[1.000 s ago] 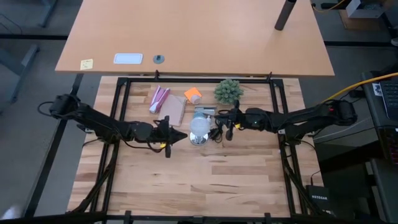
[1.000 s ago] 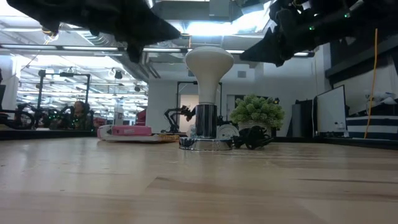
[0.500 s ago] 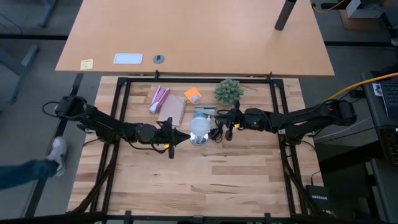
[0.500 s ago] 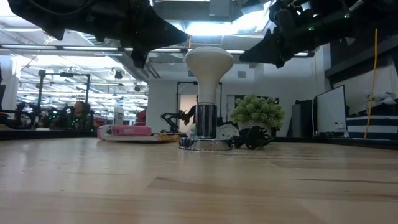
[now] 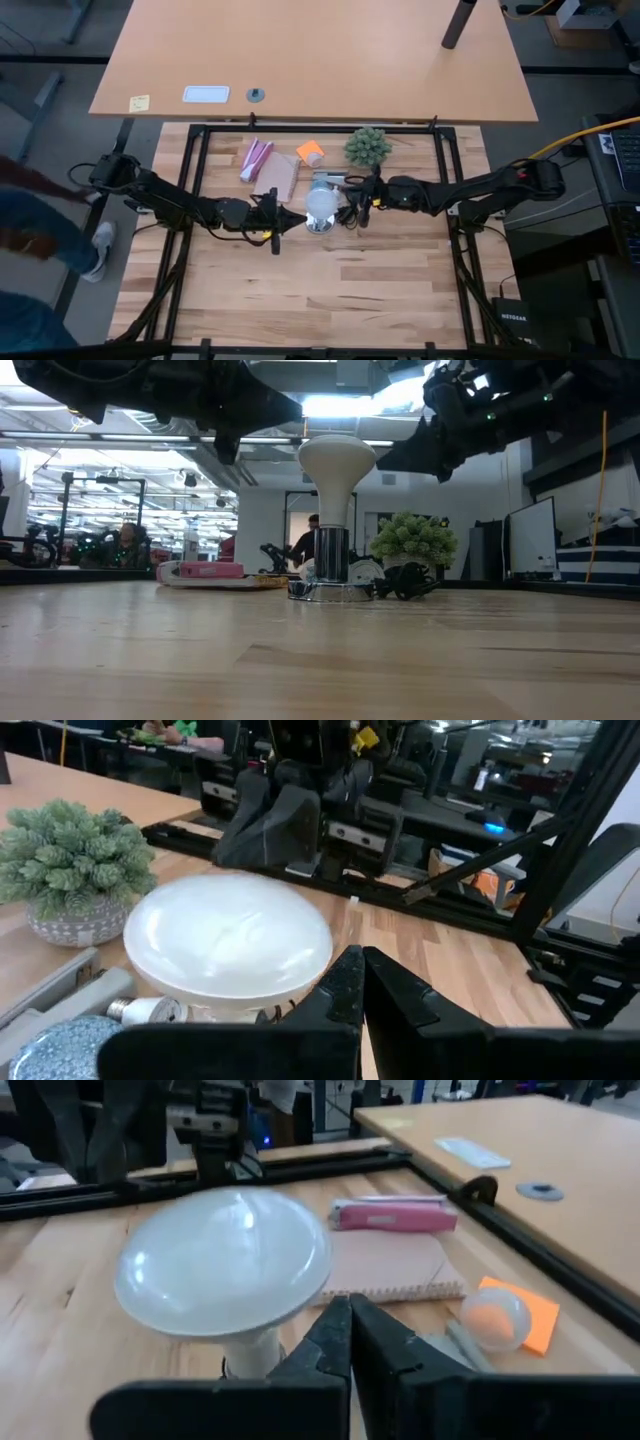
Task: Screw lightbulb
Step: Insert the lightbulb into the silver lamp socket
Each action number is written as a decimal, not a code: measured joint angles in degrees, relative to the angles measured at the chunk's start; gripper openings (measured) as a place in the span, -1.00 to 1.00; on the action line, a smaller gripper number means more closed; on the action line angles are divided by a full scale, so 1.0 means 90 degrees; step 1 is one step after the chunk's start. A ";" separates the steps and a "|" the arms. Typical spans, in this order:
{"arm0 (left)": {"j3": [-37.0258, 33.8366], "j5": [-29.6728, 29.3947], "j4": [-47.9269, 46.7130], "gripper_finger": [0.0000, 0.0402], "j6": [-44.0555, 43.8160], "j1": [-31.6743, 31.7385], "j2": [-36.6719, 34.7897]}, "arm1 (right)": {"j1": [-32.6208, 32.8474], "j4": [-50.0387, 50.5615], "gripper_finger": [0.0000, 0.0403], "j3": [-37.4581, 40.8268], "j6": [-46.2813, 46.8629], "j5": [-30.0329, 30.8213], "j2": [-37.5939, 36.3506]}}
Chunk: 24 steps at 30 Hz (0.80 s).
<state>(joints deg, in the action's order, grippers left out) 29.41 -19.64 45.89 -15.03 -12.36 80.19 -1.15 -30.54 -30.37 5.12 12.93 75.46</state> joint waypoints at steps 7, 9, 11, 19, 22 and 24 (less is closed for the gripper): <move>0.0005 -0.0543 -0.0022 -1.00 -0.0070 0.0000 0.0092 | 0.0000 0.0011 -0.94 0.0000 0.0383 -0.0002 0.0082; 0.0005 -0.0681 -0.0006 -1.00 -0.0114 0.0008 0.0147 | 0.0002 0.0016 -0.93 0.0000 0.0434 -0.0005 0.0082; 0.0003 -0.0715 -0.0061 -1.00 -0.0118 0.0006 0.0162 | 0.0002 0.0028 -0.93 0.0000 0.0438 -0.0007 0.0082; 0.0002 -0.0592 -0.0065 -1.00 -0.0117 0.0005 0.0162 | 0.0002 0.0035 -0.92 0.0000 0.0560 -0.0392 0.0082; 0.0002 -0.0397 -0.0086 -1.00 -0.0117 0.0005 0.0162 | 0.0007 0.0029 -0.92 0.0000 0.0574 -0.0393 0.0107; 0.0002 -0.0360 -0.0095 -1.00 -0.0117 -0.0002 0.0162 | 0.0007 0.0025 -0.92 0.0000 0.0574 -0.0393 0.0167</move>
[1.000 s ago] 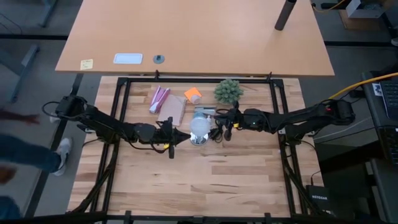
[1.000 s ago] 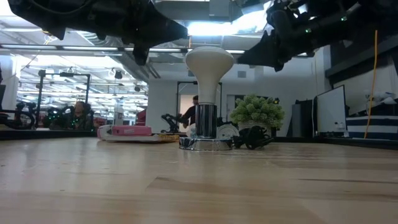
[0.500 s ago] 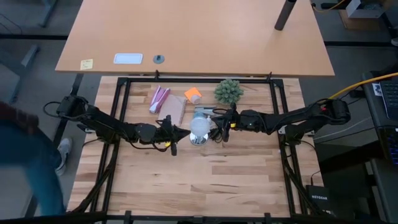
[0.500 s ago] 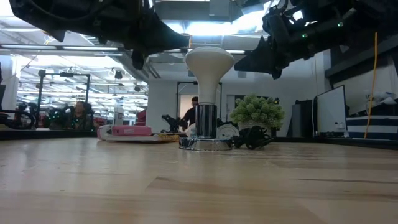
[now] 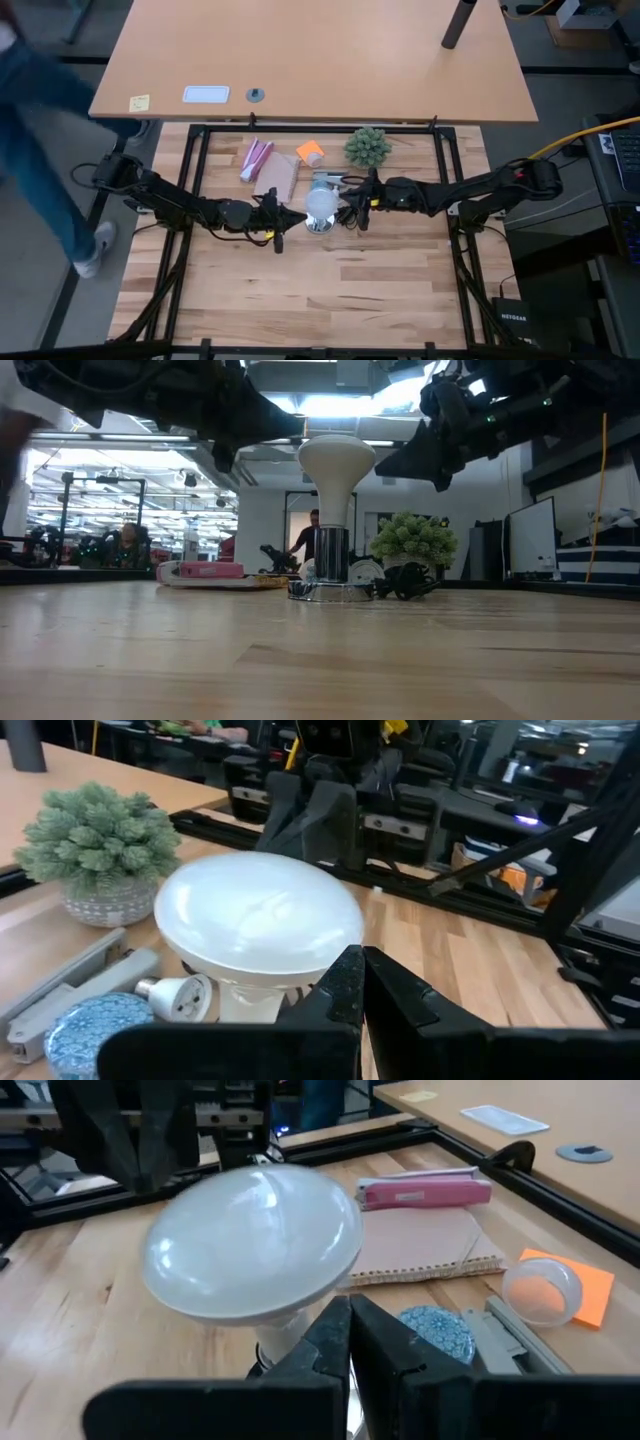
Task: Screw lightbulb
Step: Insert the lightbulb into the silver lamp socket
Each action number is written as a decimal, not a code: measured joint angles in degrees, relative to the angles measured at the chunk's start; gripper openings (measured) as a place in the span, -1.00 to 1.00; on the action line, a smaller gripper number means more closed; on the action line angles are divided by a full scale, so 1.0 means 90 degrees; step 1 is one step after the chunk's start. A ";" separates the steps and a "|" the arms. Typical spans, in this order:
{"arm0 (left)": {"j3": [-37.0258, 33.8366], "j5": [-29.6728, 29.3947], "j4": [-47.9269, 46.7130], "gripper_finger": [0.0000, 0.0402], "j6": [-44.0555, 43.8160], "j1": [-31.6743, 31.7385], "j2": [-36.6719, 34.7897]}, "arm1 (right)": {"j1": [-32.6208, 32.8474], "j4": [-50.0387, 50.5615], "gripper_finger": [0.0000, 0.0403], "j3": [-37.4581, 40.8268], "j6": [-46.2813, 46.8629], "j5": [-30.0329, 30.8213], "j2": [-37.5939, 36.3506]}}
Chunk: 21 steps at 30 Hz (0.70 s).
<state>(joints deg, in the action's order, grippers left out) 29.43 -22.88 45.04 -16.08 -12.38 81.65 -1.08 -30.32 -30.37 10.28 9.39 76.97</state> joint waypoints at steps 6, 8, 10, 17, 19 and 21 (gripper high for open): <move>0.0001 0.0134 0.0041 -1.00 0.0165 -0.0056 0.0000 | -0.0002 -0.0002 -0.92 0.0000 0.0066 0.0000 0.0199; 0.0002 0.0144 0.0037 -1.00 0.0160 -0.0054 0.0000 | -0.0005 -0.0022 -0.92 0.0000 0.0066 0.0024 0.0198; 0.0000 0.0144 0.0024 -1.00 0.0158 -0.0051 -0.0001 | -0.0007 -0.0031 -0.92 0.0000 0.0062 0.0093 0.0197; 0.0000 0.0528 0.0020 -1.00 0.0149 -0.0067 -0.0002 | -0.0007 -0.0296 -0.92 0.0000 0.0042 0.0174 0.0194; 0.0000 0.0530 0.0020 -1.00 0.0172 -0.0083 -0.0002 | -0.0007 -0.0369 -0.92 0.0000 0.0022 0.0173 0.0192; 0.0000 0.0529 0.0022 -1.00 0.0169 -0.0083 -0.0002 | -0.0007 -0.0337 -0.92 0.0000 0.0017 0.0172 0.0192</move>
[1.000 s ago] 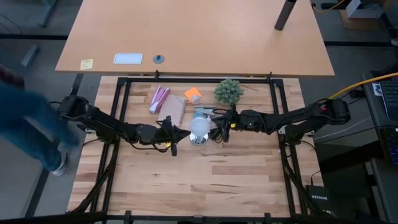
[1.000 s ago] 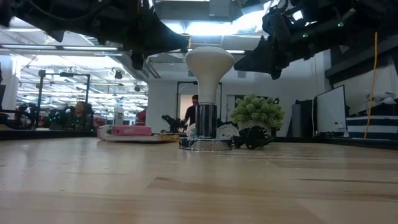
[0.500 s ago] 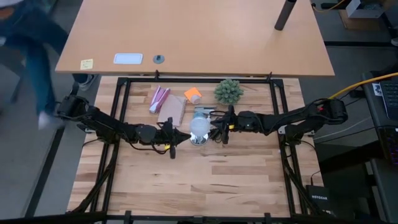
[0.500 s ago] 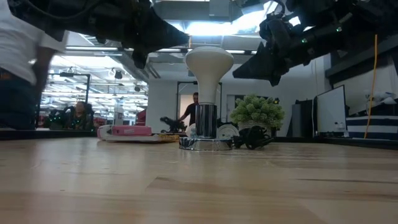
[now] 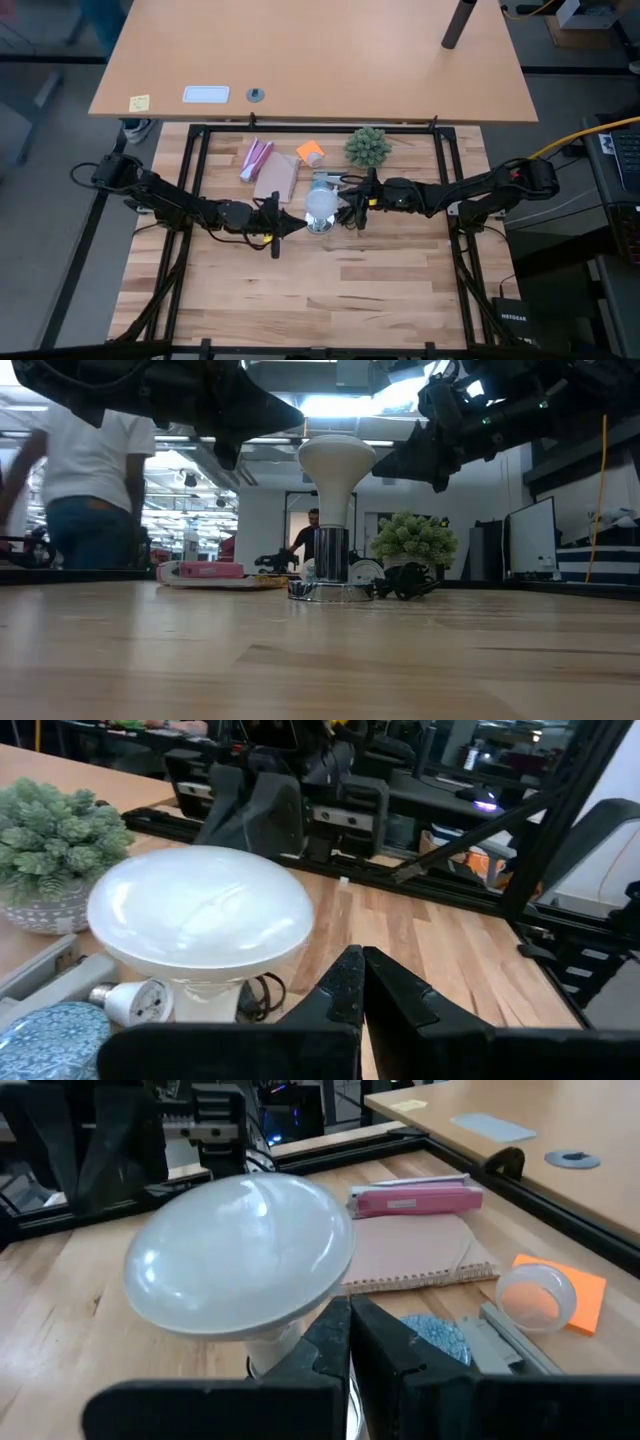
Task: Screw lightbulb
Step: Insert the lightbulb into the silver lamp socket
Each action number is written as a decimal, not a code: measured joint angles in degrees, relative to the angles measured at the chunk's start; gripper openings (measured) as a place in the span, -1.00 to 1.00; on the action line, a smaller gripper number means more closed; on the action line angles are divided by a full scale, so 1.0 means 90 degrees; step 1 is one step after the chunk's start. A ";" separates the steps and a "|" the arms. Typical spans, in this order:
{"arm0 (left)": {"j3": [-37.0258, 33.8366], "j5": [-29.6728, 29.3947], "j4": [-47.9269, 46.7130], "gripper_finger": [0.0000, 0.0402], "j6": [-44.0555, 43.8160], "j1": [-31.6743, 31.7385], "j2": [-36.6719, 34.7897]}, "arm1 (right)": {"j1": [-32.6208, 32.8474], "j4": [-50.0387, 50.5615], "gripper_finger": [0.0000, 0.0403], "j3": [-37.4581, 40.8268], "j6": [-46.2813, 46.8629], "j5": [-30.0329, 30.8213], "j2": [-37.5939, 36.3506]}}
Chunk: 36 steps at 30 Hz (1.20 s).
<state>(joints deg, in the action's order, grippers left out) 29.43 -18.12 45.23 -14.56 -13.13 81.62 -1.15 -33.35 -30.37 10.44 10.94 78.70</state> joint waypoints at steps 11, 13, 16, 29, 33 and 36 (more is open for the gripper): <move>0.0015 -0.0246 0.0093 -1.00 -0.0035 0.0213 0.0284 | 0.0002 -0.0009 -0.92 0.0002 -0.0002 -0.0144 0.0000; 0.0015 -0.0246 0.0106 -1.00 -0.0035 0.0271 0.0284 | 0.0002 -0.0013 -0.92 0.0001 -0.0001 -0.0168 0.0000; 0.0015 -0.0251 0.0112 -1.00 -0.0044 0.0311 0.0284 | 0.0007 -0.0002 -0.92 0.0001 -0.0001 -0.0205 0.0000; 0.0015 -0.0546 0.0038 -1.00 -0.0047 0.0304 0.0284 | 0.0000 0.0050 -0.92 0.0004 0.0188 -0.0887 0.0000; 0.0015 -0.0698 0.0032 -1.00 -0.0048 0.0301 0.0282 | 0.0000 0.0077 -0.92 0.0007 0.0199 -0.0986 0.0000; 0.0015 -0.0776 -0.0004 -1.00 -0.0047 0.0301 0.0277 | 0.0000 0.0105 -0.92 0.0014 0.0199 -0.1203 0.0000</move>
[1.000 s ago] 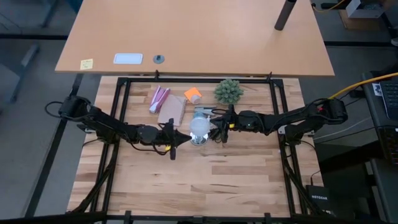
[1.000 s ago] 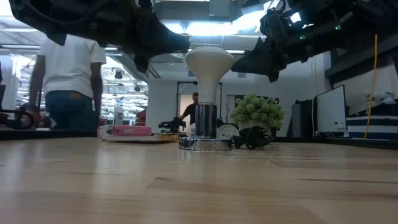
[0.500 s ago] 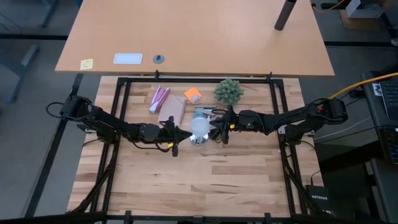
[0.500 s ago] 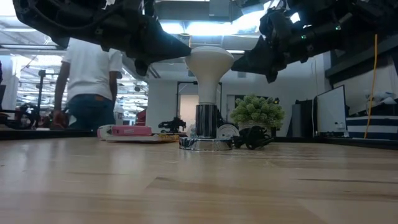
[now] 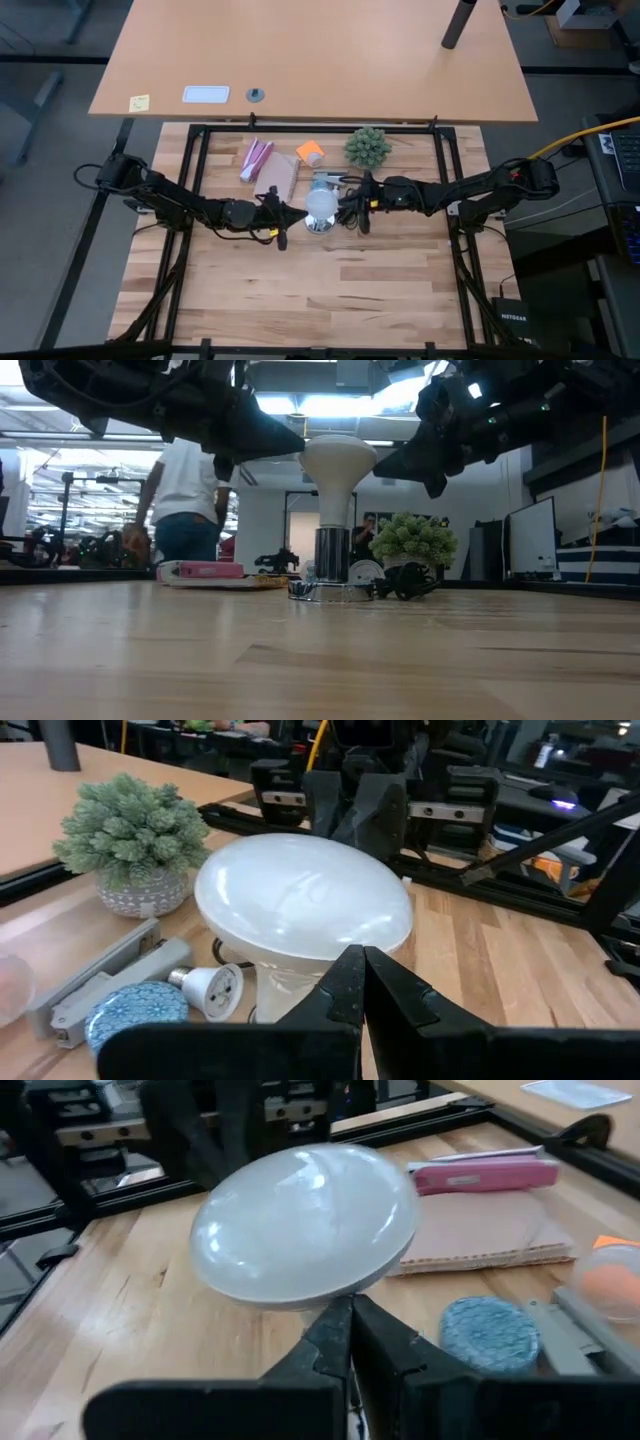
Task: Screw lightbulb
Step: Insert the lightbulb into the silver lamp socket
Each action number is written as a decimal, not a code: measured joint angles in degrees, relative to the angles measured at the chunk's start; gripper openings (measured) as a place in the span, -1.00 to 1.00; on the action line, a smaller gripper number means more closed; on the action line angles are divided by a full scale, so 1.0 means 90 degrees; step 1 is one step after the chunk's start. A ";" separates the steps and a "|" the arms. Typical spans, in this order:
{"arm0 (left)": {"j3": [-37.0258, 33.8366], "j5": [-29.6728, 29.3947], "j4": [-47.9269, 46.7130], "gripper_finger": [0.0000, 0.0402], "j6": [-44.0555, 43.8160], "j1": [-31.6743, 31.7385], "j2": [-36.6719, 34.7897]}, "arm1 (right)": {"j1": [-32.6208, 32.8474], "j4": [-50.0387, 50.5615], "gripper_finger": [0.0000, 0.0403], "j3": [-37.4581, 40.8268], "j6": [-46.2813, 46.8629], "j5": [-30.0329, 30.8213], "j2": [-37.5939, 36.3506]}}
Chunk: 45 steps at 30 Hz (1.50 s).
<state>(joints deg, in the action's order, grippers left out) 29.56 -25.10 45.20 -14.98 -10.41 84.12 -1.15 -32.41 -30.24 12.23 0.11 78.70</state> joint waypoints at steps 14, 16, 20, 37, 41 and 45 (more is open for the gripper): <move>0.0000 -0.0763 -0.0181 -1.00 -0.0211 0.0012 0.0005 | 0.0017 -0.0094 -0.92 -0.0012 -0.0005 -0.0784 0.0000; 0.0000 -0.0765 -0.0162 -1.00 -0.0208 0.0012 0.0005 | 0.0012 -0.0066 -0.92 -0.0013 -0.0005 -0.0753 0.0000; 0.0000 -0.0768 -0.0145 -1.00 -0.0194 -0.0002 0.0005 | 0.0012 0.0319 -0.92 -0.0019 -0.0005 -0.0627 0.0000; 0.0000 -0.0145 -0.0063 -1.00 0.0076 -0.0324 -0.0310 | 0.0000 0.1747 -0.92 -0.0019 -0.0104 0.0949 -0.0995; 0.0011 0.0368 0.0073 -1.00 0.0052 -0.0356 -0.0293 | 0.0002 0.1407 -0.92 -0.0019 -0.0582 0.1221 -0.1149; 0.0079 0.0405 0.0047 -1.00 0.0051 -0.0355 -0.0287 | 0.0000 0.1070 -0.92 -0.0019 -0.0734 0.1390 -0.1047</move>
<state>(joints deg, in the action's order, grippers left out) 30.27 -21.45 45.63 -14.52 -13.61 81.54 -1.15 -22.77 -30.41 5.62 12.62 69.28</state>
